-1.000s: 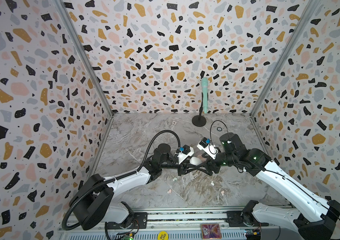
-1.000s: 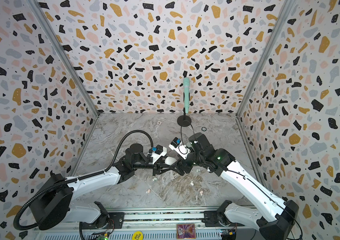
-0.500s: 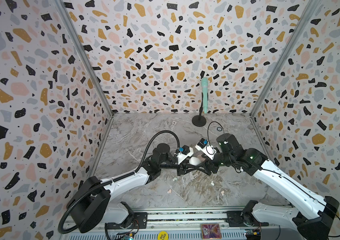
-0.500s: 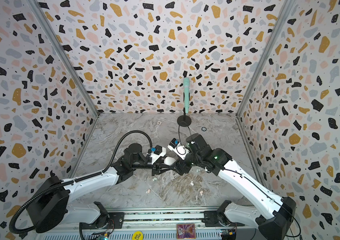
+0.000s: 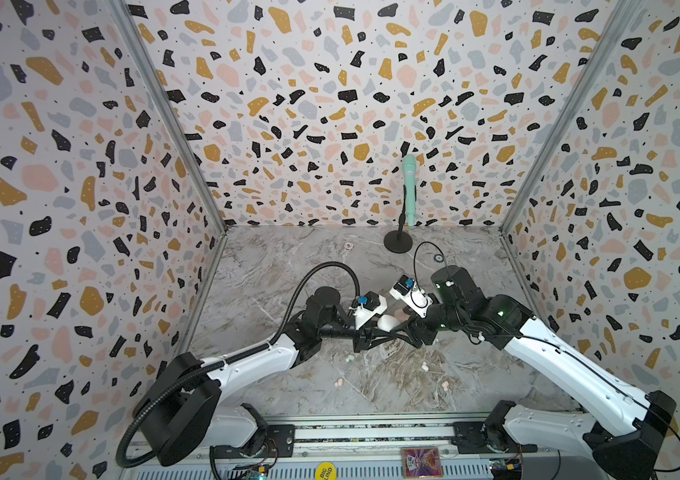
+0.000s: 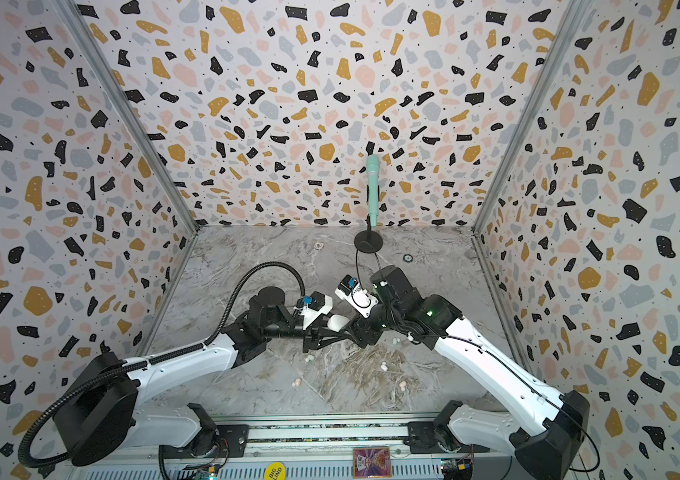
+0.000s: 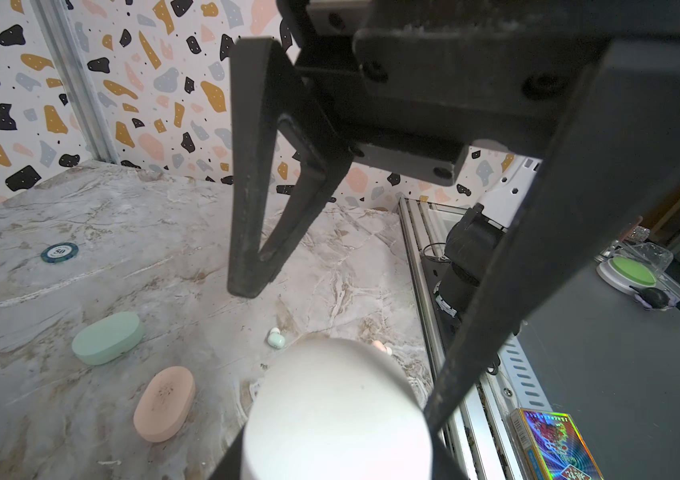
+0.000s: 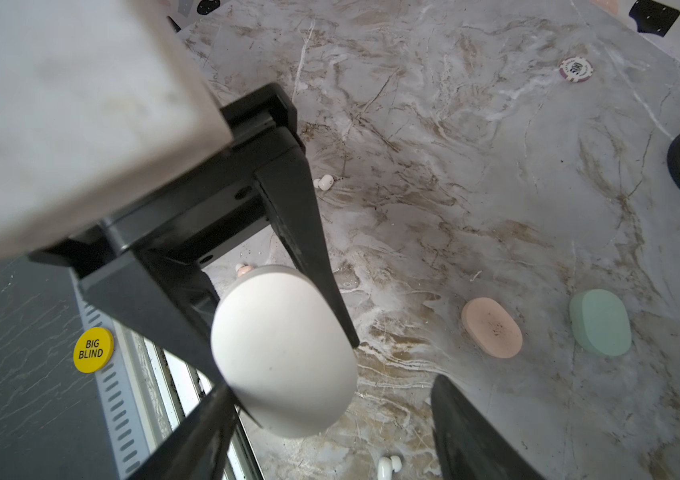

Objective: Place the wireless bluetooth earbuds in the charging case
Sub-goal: 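Push the white case lid open with the right gripper while the left gripper holds it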

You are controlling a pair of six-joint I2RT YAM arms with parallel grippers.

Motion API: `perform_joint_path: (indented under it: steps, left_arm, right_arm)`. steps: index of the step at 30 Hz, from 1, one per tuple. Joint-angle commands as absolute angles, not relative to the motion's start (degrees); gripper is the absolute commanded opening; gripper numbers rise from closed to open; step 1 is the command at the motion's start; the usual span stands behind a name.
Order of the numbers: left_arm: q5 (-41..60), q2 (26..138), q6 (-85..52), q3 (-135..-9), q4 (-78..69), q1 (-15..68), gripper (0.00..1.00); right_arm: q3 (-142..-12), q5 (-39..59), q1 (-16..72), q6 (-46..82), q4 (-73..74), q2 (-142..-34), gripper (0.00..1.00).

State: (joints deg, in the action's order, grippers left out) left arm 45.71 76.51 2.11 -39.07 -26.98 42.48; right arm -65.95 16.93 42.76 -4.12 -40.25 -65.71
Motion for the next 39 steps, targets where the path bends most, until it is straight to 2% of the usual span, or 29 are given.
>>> perform_joint_path:
  steps: [1,18,23,30,39]
  left_arm:
    - [48.79,74.65,3.34,-41.00,-28.21,43.08,0.16]
    - [49.17,74.44,3.42,-40.96,-28.04,43.11,0.15]
    - [48.32,74.78,2.56,-40.41,-29.17,43.11,0.15]
    - [47.52,77.36,-4.63,-37.78,-38.52,43.02,0.15]
    - [42.71,77.73,-10.80,-33.09,-46.97,43.03,0.14]
  right_arm:
    - [-68.72,11.54,41.90,-3.03,-38.87,-65.93,0.74]
    - [-71.03,9.47,38.76,-1.53,-38.79,-65.65,0.75]
    - [-71.89,11.16,38.67,-1.39,-39.61,-65.51,0.79]
    - [-73.34,15.22,37.34,-0.08,-41.86,-64.84,0.87]
    - [-74.23,24.18,28.48,6.87,-47.54,-62.19,0.94]
